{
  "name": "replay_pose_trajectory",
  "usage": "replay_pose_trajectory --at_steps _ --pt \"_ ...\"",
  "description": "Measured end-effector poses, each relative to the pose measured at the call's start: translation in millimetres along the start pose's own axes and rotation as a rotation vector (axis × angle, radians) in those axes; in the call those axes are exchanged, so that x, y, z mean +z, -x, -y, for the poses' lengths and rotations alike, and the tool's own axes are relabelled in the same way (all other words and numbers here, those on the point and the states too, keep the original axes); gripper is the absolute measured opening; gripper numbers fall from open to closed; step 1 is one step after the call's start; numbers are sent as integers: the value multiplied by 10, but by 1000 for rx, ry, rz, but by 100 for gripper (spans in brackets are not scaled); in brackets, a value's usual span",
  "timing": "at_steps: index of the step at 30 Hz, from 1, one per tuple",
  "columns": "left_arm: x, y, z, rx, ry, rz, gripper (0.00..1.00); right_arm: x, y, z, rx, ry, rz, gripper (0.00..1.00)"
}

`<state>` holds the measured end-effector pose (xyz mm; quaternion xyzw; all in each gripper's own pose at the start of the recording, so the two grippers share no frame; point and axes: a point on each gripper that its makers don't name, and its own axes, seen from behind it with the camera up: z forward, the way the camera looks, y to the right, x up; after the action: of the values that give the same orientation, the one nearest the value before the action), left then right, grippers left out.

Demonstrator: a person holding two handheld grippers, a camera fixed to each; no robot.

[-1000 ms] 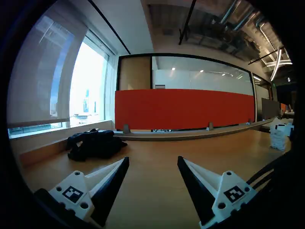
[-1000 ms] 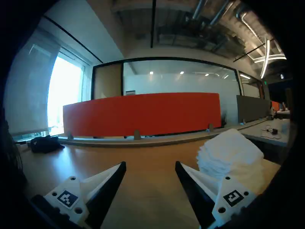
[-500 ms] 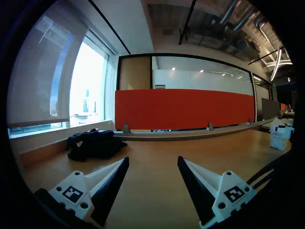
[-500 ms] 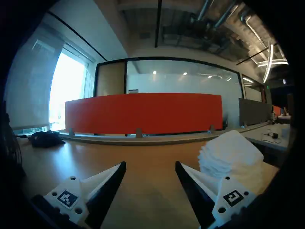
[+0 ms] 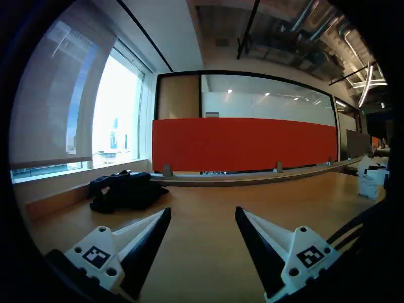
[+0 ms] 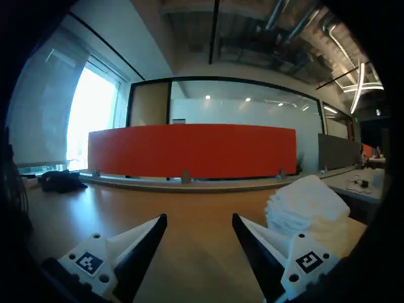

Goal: Fold towel

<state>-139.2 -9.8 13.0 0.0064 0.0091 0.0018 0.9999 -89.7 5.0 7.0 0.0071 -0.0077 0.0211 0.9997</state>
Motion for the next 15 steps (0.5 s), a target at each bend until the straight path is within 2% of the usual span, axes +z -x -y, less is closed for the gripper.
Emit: replay_pose_trajectory --at_steps 15 --pt "-7 -4 -1 0 0 0 94 -3 10 -9 0 1 0 100"
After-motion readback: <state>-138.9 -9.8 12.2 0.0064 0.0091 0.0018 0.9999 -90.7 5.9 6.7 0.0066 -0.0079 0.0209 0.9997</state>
